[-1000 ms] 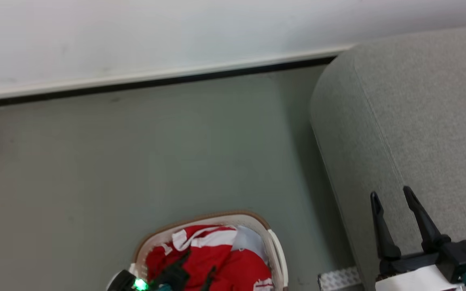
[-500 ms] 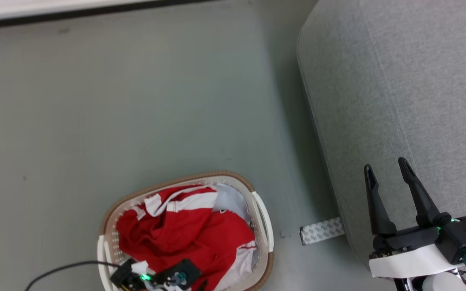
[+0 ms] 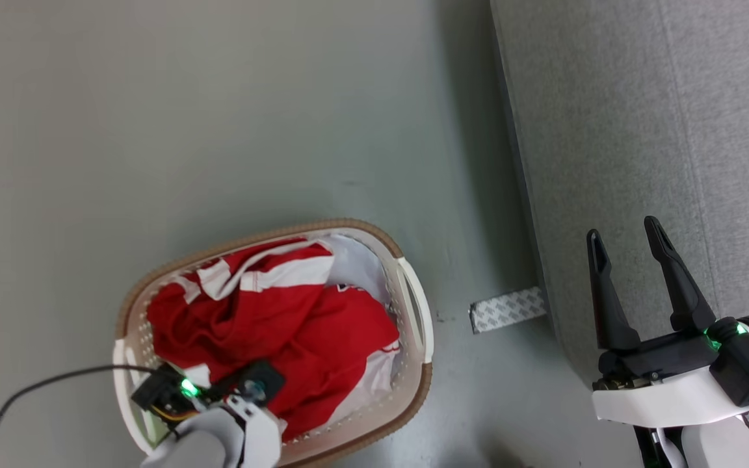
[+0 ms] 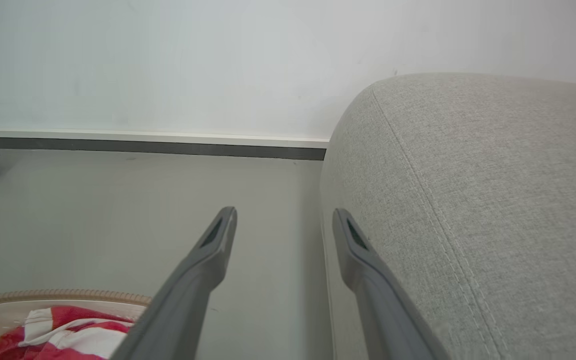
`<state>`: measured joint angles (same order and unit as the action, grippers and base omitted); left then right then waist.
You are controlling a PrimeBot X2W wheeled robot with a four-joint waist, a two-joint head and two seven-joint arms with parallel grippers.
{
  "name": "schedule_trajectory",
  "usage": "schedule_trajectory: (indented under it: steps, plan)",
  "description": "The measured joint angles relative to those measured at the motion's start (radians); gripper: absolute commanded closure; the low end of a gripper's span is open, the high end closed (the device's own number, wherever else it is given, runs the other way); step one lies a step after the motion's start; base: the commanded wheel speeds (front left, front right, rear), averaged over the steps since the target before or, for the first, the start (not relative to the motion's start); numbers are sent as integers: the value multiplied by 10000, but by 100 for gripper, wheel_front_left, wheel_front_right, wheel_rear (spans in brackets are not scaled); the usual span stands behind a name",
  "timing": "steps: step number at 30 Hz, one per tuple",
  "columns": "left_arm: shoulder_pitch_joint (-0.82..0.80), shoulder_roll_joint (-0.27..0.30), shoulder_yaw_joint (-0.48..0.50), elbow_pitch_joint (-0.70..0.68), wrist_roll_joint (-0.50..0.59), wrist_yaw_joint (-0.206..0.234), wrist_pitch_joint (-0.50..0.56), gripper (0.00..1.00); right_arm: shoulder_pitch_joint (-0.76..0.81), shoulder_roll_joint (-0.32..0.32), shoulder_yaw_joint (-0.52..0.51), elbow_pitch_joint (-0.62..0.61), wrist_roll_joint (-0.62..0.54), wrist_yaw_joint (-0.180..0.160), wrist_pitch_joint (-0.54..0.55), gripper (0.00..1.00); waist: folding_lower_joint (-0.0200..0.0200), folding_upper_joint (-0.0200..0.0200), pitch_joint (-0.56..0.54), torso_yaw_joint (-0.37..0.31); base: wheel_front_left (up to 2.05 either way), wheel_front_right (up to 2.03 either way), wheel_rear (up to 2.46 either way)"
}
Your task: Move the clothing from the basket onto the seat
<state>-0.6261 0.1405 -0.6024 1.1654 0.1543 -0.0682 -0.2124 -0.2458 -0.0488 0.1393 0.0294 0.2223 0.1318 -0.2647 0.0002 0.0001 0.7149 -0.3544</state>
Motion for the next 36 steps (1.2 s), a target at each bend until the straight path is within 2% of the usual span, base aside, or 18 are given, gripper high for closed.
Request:
schedule_trajectory:
  steps: [1,5,9,12,21,28,36]
  plan:
    - [-73,-4,81,71,-119,50,-13,100,-1,0,-6,0,4,0,0,0,0,0,101,-23,0,0,0]
    - [-310,-205,372,150,-556,161,-217,100,1,0,-157,73,4,0,0,0,0,0,147,-4,0,0,0]
    - [-295,-414,679,-40,-1083,169,-441,100,9,4,-215,305,2,0,0,0,0,-1,-292,162,0,0,0]
    - [-30,-491,838,-366,-1379,153,-479,100,34,2,-288,407,-10,0,0,0,-1,-1,-797,332,0,0,0]
    - [1706,-671,1087,-1873,-2433,-286,-516,100,817,12,-652,934,-222,0,0,0,-2,0,-2902,1129,0,0,0]
    - [2499,-685,1285,-3772,-3116,-418,-351,100,1588,10,-947,1126,-470,0,0,0,-4,-1,-4528,2051,0,0,0]
    - [3275,-571,1346,-7248,-3799,-464,1070,100,2376,8,-1181,1321,-765,0,0,0,-5,0,-6006,2987,0,0,0]
